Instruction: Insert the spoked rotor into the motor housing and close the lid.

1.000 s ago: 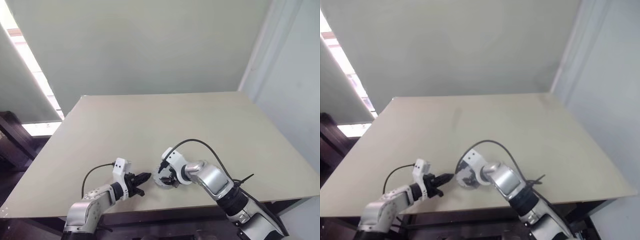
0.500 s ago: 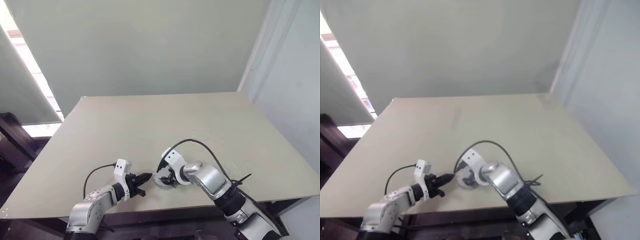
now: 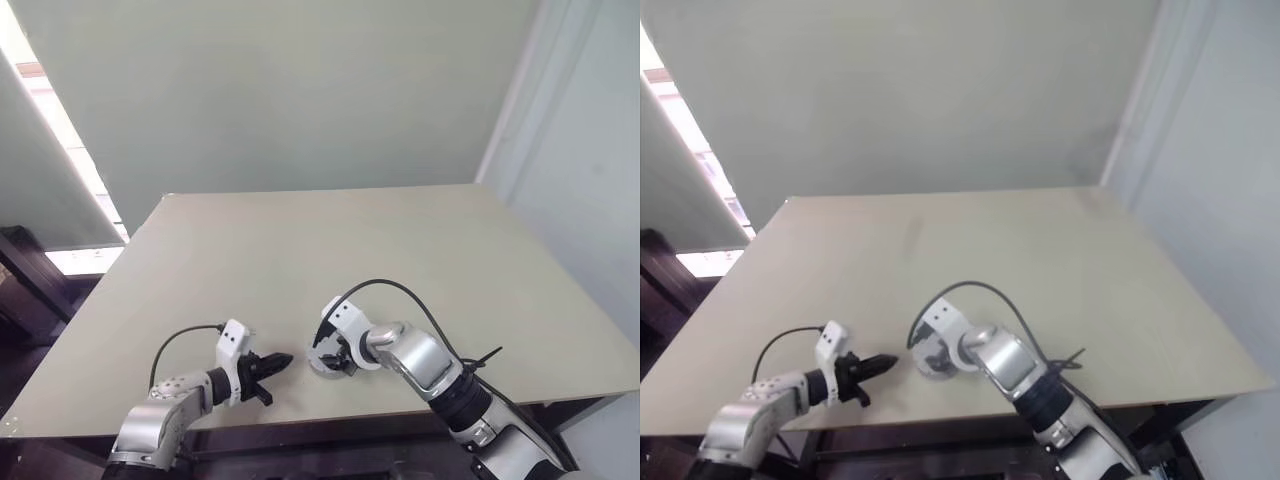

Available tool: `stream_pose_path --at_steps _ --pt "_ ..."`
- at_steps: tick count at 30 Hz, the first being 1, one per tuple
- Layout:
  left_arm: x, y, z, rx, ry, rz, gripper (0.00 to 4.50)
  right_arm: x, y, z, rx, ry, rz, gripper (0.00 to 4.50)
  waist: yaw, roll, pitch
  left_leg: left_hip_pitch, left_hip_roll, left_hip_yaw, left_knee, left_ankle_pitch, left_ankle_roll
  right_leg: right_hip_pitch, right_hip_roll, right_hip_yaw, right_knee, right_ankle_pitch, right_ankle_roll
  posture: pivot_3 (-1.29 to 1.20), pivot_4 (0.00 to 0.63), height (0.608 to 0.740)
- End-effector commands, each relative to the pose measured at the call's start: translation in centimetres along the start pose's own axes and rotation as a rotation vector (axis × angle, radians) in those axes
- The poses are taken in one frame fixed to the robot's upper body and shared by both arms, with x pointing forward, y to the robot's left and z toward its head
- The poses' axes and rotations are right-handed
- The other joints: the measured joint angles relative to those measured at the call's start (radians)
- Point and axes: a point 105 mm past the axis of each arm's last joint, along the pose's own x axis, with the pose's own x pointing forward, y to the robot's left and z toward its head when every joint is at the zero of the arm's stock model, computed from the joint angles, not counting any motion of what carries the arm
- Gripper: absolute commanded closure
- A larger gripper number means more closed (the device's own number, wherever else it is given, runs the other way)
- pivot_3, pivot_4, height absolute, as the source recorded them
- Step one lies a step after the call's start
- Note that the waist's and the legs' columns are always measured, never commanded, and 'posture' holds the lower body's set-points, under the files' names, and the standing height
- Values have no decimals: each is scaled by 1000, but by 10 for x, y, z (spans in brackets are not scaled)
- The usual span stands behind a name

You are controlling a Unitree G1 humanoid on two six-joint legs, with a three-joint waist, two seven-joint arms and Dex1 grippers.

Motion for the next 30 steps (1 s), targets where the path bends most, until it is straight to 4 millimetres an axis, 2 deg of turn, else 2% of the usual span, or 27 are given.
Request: stream_pose_path --at_steps 1,8,16,22,29,30 --pt "2 -4 7 90 9 -38 4500 6 -9 -32 28 127 -35 1293 0 0 0 0 0 0 0 0 0 0 0 0 0 0 0 0 0 740" --pt "9 -4 10 142 -6 -48 4500 7 -9 -33 28 128 -32 1293 0 0 0 0 0 0 -1 0 0 0 0 0 0 0 0 0 0 740" --pt "34 -12 19 183 -48 -78 4500 8 -8 -34 27 128 -25 1293 0 0 -1 0 0 0 -1 0 0 0 0 0 0 0 0 0 0 740" --pt "39 -5 0 192 65 -45 4500 8 -8 -35 24 128 -24 1293 0 2 -2 1 0 0 -2 0 0 1 0 -1 0 0 0 0 0 740" --pt "39 1 -7 192 108 -16 4500 7 -8 -35 3 133 -16 1293 1 4 -3 1 0 0 -2 0 0 1 0 -1 -1 0 1 0 0 740" --pt "39 2 -8 193 109 -15 4500 7 -7 -35 -9 137 -9 943 1 4 -4 1 0 0 -2 0 0 1 0 -1 -1 0 1 0 0 740"
